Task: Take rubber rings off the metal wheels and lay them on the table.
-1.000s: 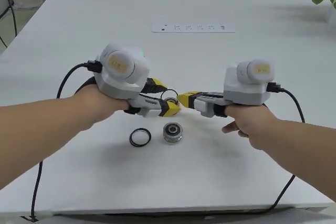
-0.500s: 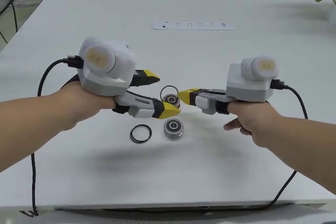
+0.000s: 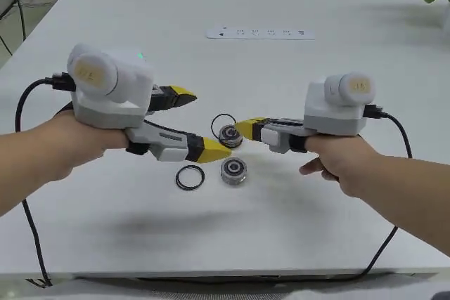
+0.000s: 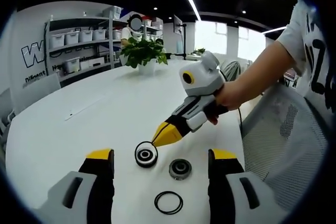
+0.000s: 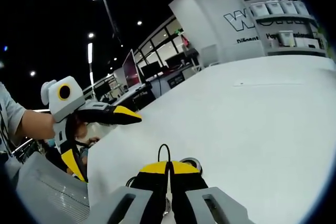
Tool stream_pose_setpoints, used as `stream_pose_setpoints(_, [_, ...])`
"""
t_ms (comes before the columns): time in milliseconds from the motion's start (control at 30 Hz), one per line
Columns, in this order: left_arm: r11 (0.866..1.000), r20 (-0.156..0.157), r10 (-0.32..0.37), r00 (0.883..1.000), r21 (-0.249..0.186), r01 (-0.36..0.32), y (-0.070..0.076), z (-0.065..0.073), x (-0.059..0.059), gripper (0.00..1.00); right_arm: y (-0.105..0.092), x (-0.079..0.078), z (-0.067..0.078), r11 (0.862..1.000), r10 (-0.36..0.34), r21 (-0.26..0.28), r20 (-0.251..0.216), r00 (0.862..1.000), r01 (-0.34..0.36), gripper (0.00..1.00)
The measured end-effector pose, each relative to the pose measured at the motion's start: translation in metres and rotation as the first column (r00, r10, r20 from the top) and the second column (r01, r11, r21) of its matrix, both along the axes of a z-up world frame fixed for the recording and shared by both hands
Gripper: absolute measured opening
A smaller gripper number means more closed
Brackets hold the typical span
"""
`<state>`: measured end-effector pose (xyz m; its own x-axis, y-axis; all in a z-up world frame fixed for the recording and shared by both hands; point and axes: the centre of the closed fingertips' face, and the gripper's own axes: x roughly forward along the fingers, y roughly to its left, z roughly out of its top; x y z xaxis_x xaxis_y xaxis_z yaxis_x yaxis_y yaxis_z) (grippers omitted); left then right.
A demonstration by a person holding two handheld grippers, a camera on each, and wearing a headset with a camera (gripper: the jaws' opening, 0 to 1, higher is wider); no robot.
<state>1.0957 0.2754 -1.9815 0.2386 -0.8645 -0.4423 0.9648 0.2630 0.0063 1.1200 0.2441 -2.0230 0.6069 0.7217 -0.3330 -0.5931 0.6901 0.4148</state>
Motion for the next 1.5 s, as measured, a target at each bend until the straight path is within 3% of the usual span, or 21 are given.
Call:
stream_pose_setpoints(300, [1.0,0.006,0.02,1.0,-0.024,-0.02,0.013,0.008,-0.002,0.8,0.01,-0.004,0.001,0.999,0.032,0.001,-0.003,0.999,-0.032,0.0])
stream_pose_setpoints(633, [0.999,0.006,0.034,0.999,-0.021,-0.034,0.027,0.01,-0.009,0.87,0.022,-0.011,0.004,0.997,0.072,0.011,-0.007,0.997,-0.072,0.0])
stream_pose_setpoints(1167, [0.998,-0.01,0.054,0.999,0.029,-0.053,0.057,0.002,-0.028,0.95,0.037,-0.022,0.002,0.991,0.134,0.021,-0.024,0.991,-0.133,0.0])
stream_pose_setpoints(1500, [0.996,-0.008,0.072,0.997,0.047,-0.071,0.074,0.002,-0.034,0.96,0.044,-0.03,-0.006,0.986,0.169,0.014,-0.045,0.985,-0.168,0.0])
